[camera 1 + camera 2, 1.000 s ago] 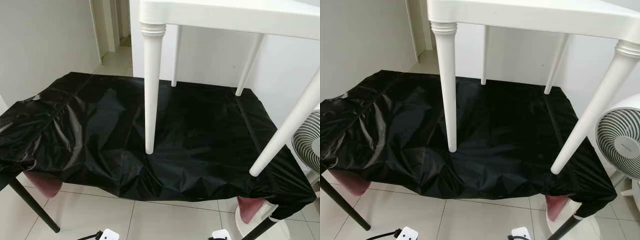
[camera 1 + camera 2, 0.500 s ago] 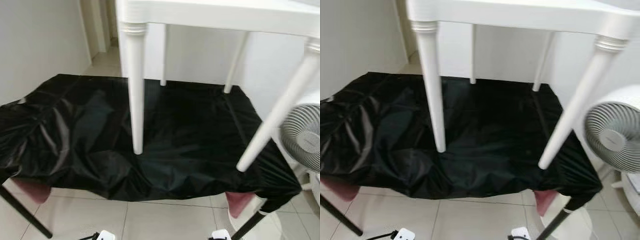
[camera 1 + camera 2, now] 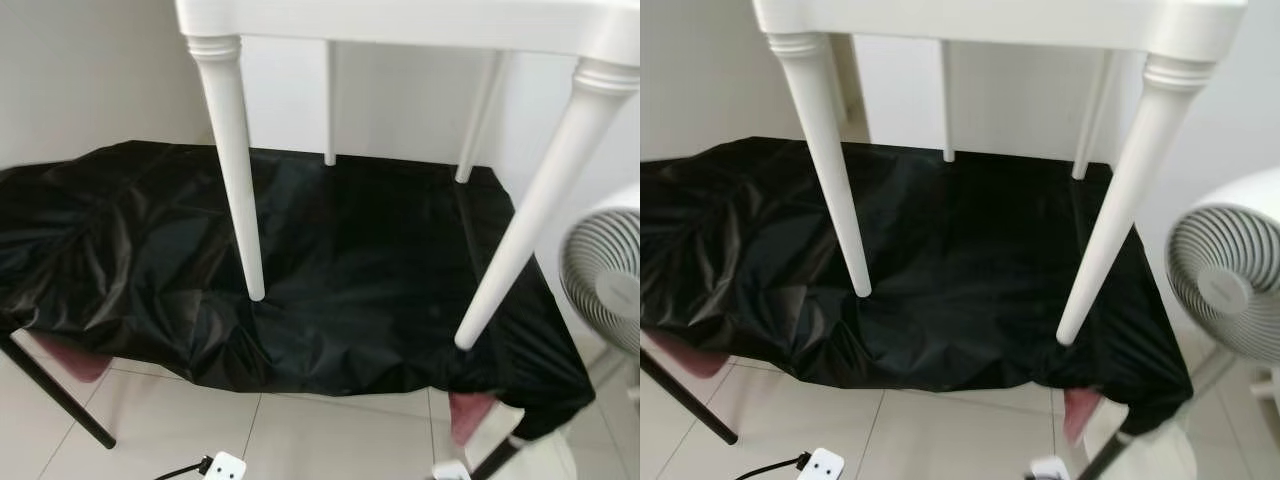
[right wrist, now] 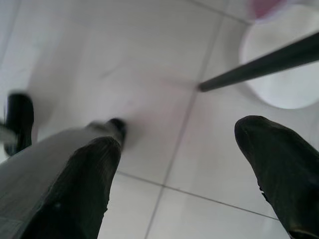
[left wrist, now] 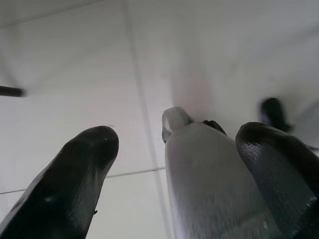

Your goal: Building children table

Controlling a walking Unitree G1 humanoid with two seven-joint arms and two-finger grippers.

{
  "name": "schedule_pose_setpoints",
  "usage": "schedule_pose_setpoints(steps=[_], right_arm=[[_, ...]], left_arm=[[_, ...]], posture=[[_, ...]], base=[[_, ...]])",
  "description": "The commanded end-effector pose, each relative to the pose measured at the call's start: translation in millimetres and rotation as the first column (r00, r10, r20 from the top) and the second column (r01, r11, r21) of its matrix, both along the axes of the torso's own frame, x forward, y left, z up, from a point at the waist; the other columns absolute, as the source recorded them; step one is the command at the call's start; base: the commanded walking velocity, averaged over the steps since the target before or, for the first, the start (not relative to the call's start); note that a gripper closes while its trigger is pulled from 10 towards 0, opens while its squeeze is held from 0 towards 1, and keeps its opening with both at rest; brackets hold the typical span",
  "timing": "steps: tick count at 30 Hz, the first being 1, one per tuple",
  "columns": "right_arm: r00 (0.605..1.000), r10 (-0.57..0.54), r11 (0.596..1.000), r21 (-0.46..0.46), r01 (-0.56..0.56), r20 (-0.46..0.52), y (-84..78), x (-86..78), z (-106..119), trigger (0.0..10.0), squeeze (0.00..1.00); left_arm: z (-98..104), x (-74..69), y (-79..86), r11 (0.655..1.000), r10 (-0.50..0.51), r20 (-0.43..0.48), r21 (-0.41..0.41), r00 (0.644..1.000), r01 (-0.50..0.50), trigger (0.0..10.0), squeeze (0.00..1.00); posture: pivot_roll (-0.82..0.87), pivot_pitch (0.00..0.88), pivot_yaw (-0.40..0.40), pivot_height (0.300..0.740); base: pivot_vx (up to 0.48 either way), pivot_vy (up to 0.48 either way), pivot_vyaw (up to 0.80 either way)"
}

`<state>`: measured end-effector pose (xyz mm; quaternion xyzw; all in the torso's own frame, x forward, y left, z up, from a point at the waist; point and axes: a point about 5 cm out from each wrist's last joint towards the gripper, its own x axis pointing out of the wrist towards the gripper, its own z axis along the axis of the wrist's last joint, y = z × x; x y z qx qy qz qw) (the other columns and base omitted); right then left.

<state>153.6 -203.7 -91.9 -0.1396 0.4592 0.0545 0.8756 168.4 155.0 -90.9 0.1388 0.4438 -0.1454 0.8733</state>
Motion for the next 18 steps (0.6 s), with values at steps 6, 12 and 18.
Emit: schedule_pose_setpoints(steps=[6, 12, 18], right_arm=[[1.000, 0.003, 1.000, 0.019, -0.003, 0.005, 8.1, 2.7, 0, 10.0, 0.00], [1.000, -0.004, 1.000, 0.019, 0.004, 0.001, 8.2, 0.9, -1, 10.0, 0.00], [1.000, -0.009, 1.000, 0.019, 0.009, 0.001, 7.2, 0.3, -1, 10.0, 0.00]], left_arm=[[-1, -6.1, 25.7, 0.993, 0.062, -0.002, 0.097, 0.998, -0.061, 10.0, 0.00], [2, -5.3, 50.1, 0.989, 0.086, -0.005, 0.122, 0.996, -0.085, 10.0, 0.00], [3, -8.0, 56.4, 0.987, 0.110, -0.007, 0.116, 0.994, -0.109, 10.0, 0.00]], posture=[[0.04, 0.000, -0.004, 0.740], [0.04, 0.002, -0.004, 0.740], [0.04, 0.010, -0.005, 0.740]], base=[[0.000, -0.270, 0.00], [0.000, -0.041, 0.00], [0.000, 0.000, 0.00]])
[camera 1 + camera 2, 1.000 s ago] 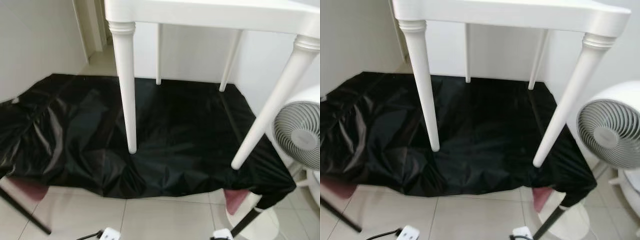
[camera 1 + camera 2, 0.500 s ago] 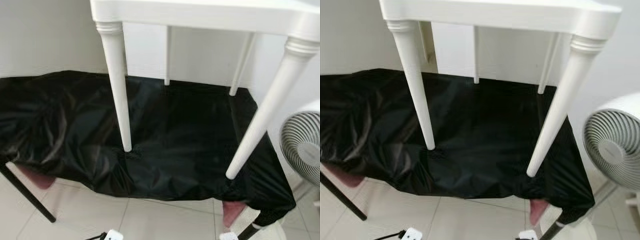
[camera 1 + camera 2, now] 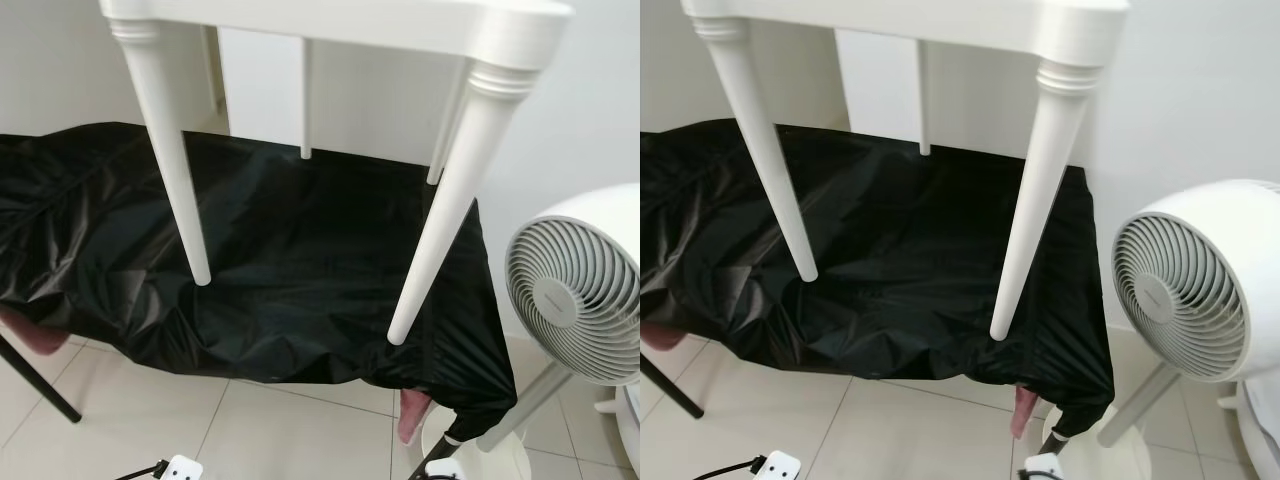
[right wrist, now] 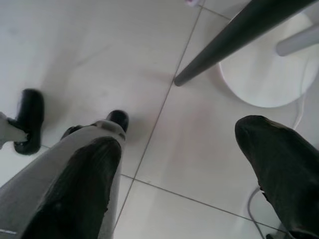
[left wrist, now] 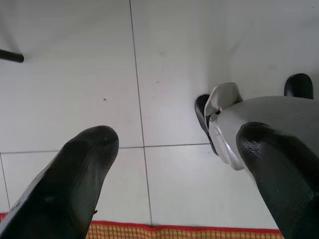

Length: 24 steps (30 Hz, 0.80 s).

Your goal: Building children table

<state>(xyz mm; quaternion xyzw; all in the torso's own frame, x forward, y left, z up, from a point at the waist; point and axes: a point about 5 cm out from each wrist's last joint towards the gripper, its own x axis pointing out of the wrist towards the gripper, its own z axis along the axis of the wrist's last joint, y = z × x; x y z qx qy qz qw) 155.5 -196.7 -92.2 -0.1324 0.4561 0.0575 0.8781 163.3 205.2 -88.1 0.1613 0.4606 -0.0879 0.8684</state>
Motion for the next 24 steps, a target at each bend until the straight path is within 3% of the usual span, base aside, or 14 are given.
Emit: schedule_pose_setpoints(steps=[1, 7, 8, 12, 24], right_arm=[[1.000, -0.008, 1.000, 0.002, 0.008, -0.005, 0.3, -1.6, -1, 10.0, 0.00], [1.000, -0.012, 1.000, 0.001, 0.012, -0.005, -0.6, -1.8, -1, 10.0, 0.00], [1.000, -0.014, 1.000, 0.002, 0.014, -0.003, -1.0, -1.8, -1, 10.0, 0.00], [1.000, -0.015, 1.000, 0.002, 0.015, -0.001, -1.4, -1.8, 0, 10.0, 0.00], [1.000, -0.013, 1.000, 0.002, 0.013, 0.005, -1.4, 1.3, 1, 10.0, 0.00]], left_arm=[[0, -2.9, 6.3, 0.999, 0.026, -0.001, 0.020, 1.000, -0.026, 10.0, 0.00], [-3, -5.6, -3.5, 1.000, 0.023, -0.001, 0.008, 1.000, -0.023, 10.0, 0.00], [-5, -5.2, -17.7, 1.000, 0.013, 0.003, -0.003, 1.000, -0.013, 10.0, 0.00], [-6, -4.1, -28.3, 1.000, -0.010, 0.002, -0.006, 1.000, 0.010, 10.0, 0.00], [-5, 0.8, -40.4, 1.000, -0.012, 0.006, -0.027, 1.000, 0.012, 10.0, 0.00]], posture=[[0.04, 0.010, -0.005, 0.740], [0.03, 0.013, -0.005, 0.740], [0.03, 0.017, -0.005, 0.740], [0.03, 0.017, -0.005, 0.740], [0.03, 0.019, -0.011, 0.740]], base=[[0.000, 0.000, 0.00], [0.000, 0.000, 0.00], [0.000, 0.000, 0.00], [0.000, 0.000, 0.00], [0.000, 0.000, 0.00]])
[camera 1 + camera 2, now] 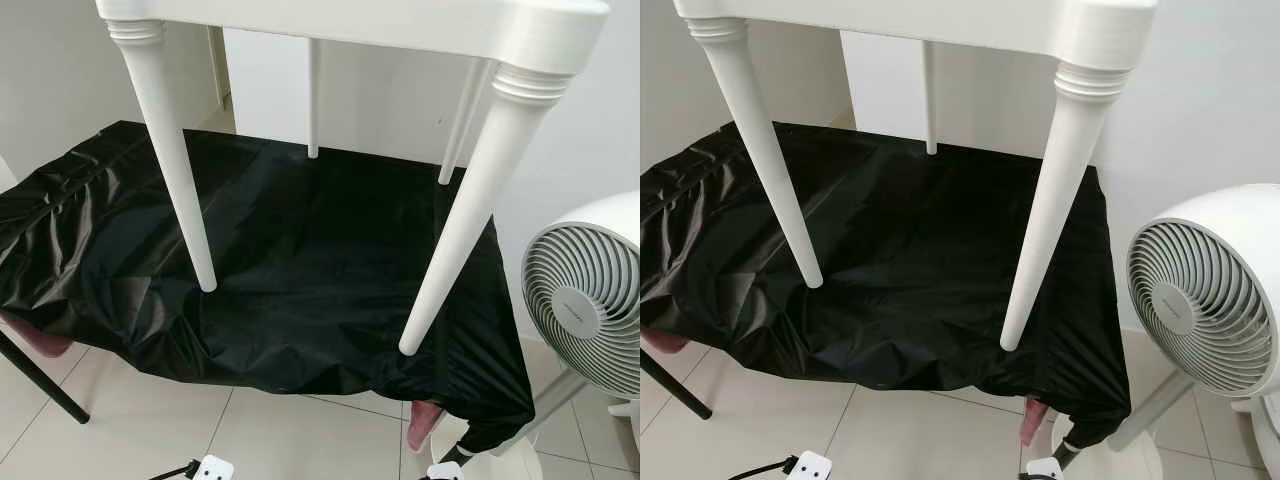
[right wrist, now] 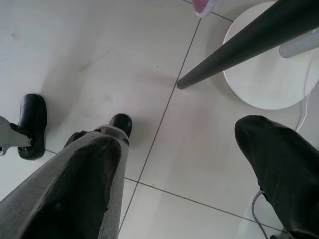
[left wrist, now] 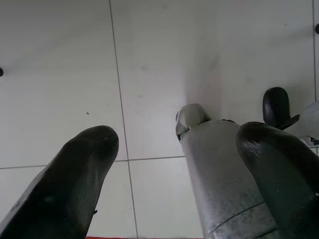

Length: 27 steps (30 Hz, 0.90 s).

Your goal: Building children table

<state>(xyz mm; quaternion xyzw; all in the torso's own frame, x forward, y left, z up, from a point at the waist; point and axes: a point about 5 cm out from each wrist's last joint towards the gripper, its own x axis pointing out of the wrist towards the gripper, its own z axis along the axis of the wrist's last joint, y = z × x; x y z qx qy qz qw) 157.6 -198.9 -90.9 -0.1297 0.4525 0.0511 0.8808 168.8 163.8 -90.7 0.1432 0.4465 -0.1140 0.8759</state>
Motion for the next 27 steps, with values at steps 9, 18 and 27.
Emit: schedule_pose_setpoints(steps=[9, 18, 27], right_arm=[[1.000, 0.010, 1.000, 0.000, -0.010, 0.000, 1.5, 2.8, 0.7, 10.0, 0.00], [1.000, 0.018, 1.000, 0.001, -0.018, 0.010, 1.0, 4.6, 1.8, 10.0, 0.00], [1.000, 0.026, 1.000, 0.002, -0.026, 0.011, 2.8, 4.2, 1.5, 10.0, 0.00]], left_arm=[[-4.3, -9.8, 4.4, 0.999, 0.021, -0.026, 0.040, 0.999, -0.020, 10.0, 0.00], [-4.3, -10.7, 7.5, 0.999, 0.020, -0.026, 0.045, 0.999, -0.019, 10.0, 0.00], [-4.7, -11.6, 7.4, 0.999, 0.035, -0.025, 0.039, 0.999, -0.034, 10.0, 0.00]], posture=[[0.03, 0.012, -0.017, 0.740], [0.03, 0.003, -0.017, 0.740], [0.03, 0.000, -0.019, 0.740]], base=[[0.000, -0.245, 0.00], [0.000, -0.251, 0.00], [0.000, 0.000, 0.00]])
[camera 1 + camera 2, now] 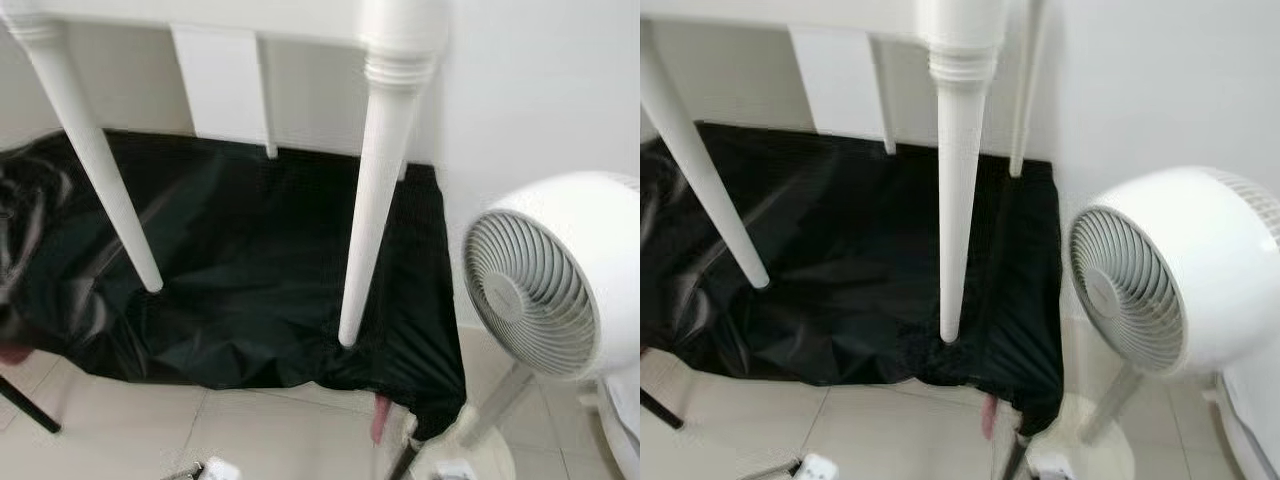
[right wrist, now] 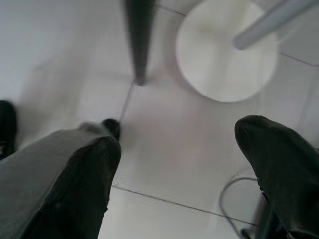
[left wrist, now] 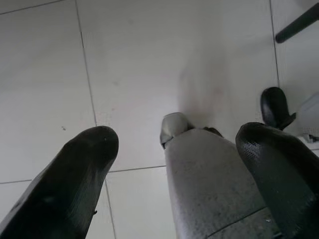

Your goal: Building children table

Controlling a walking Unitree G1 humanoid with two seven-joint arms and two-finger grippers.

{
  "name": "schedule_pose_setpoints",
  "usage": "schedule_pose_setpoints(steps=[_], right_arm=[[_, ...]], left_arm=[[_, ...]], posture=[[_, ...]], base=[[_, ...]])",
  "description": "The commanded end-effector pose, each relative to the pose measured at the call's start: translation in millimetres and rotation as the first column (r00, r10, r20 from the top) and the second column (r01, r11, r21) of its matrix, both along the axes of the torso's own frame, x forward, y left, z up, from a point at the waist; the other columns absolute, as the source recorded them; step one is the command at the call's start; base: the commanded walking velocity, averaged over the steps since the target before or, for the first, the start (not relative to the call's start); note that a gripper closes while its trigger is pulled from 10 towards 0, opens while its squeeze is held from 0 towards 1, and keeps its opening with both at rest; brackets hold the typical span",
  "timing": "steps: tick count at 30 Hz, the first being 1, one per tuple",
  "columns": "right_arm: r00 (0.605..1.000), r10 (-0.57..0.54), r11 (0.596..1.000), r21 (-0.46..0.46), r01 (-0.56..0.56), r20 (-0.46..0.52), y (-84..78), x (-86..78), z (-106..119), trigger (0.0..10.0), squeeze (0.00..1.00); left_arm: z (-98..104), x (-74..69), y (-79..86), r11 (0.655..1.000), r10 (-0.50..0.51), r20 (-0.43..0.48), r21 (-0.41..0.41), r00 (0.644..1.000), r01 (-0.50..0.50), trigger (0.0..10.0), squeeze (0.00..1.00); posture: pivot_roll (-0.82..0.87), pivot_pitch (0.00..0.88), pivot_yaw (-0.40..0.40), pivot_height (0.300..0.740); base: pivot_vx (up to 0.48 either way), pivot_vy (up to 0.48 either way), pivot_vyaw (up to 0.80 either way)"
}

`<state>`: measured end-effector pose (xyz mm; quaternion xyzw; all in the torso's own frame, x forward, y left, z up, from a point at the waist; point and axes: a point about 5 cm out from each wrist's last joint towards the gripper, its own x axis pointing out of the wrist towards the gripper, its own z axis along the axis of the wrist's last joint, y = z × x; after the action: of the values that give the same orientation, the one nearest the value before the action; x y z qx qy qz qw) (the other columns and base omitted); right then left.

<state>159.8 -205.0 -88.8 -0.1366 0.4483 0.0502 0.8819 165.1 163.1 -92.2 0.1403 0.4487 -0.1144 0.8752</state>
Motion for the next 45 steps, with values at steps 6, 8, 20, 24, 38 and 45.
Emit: schedule_pose_setpoints(steps=[6, 8, 20, 24, 38, 45], right_arm=[[1.000, 0.025, 1.000, 0.015, -0.025, 0.002, 10.4, 4.1, -0.1, 10.0, 0.00], [1.000, 0.026, 1.000, 0.015, -0.026, 0.002, 10.7, 4.9, 0.1, 10.0, 0.00], [1.000, 0.022, 1.000, 0.016, -0.022, -0.017, 9.3, 1.9, -1.3, 10.0, 0.00], [1.000, 0.019, 1.000, 0.011, -0.019, -0.024, 7.4, 0.3, -1.8, 10.0, 0.00], [0.999, 0.018, 1.000, 0.001, -0.018, -0.038, 2.1, -3.3, -2.5, 10.0, 0.00], [1.000, 0.010, 1.000, 0.008, -0.009, -0.028, 2.5, -1.4, -1.7, 10.0, 0.00]], left_arm=[[-4.0, -9.5, 7.2, 0.998, 0.033, -0.026, 0.048, 0.999, -0.032, 10.0, 0.00], [-4.2, -10.0, 6.7, 0.998, 0.033, -0.027, 0.047, 0.999, -0.032, 10.0, 0.00], [-5.0, -11.4, 4.7, 0.998, 0.032, -0.031, 0.051, 0.999, -0.030, 10.0, 0.00], [-5.2, -11.7, 5.0, 0.998, 0.033, -0.036, 0.053, 0.999, -0.031, 10.0, 0.00], [-5.2, -12.2, 10.4, 0.997, 0.044, -0.044, 0.063, 0.998, -0.042, 10.0, 0.00], [-5.2, -12.2, 11.1, 0.997, 0.047, -0.047, 0.063, 0.998, -0.044, 10.0, 0.00]], posture=[[0.03, 0.000, -0.019, 0.740], [0.03, 0.000, -0.019, 0.740], [0.03, 0.000, -0.021, 0.740], [0.03, 0.000, -0.022, 0.740], [0.04, 0.001, -0.028, 0.740], [0.04, 0.006, -0.027, 0.740]], base=[[0.000, 0.000, 0.00], [0.000, 0.000, 0.00], [0.000, 0.000, 0.00], [0.000, 0.000, -0.38], [0.000, 0.000, -0.75], [0.000, 0.000, -0.62]])
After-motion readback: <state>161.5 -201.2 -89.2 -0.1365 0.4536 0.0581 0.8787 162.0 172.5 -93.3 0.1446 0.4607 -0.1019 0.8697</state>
